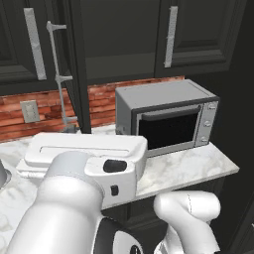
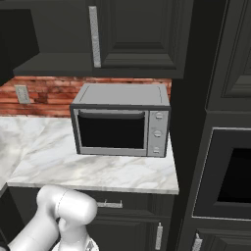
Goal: Open the cabinet. Pick the bar soap and place it next to the sink. Then close the cabinet.
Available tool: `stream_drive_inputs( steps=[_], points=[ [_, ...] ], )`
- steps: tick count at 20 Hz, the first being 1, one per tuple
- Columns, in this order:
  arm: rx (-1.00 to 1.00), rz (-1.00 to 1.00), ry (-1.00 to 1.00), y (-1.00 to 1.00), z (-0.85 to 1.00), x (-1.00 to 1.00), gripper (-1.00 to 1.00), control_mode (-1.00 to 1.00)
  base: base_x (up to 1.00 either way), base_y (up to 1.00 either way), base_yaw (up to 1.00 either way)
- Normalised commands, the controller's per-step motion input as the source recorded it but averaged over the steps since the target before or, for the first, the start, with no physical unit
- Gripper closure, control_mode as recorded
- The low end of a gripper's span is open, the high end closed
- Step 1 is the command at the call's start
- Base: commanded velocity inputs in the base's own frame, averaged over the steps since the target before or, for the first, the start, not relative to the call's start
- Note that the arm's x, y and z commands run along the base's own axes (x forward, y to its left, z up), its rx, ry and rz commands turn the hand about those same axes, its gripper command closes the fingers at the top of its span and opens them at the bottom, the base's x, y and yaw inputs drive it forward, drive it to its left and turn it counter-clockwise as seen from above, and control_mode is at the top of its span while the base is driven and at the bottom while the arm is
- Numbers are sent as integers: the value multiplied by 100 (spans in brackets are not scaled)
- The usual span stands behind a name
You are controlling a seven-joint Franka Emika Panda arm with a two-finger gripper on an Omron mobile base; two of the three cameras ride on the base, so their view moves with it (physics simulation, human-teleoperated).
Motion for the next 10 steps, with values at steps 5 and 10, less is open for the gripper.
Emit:
stream_drive_inputs(
  steps=[5, 10],
  points=[
    [0, -12, 0, 1, 0, 28, -100, -100, 0, 0, 0],
    [0, -21, 0, 14, 0, 10, -100, -100, 0, 0, 0]
  ],
)
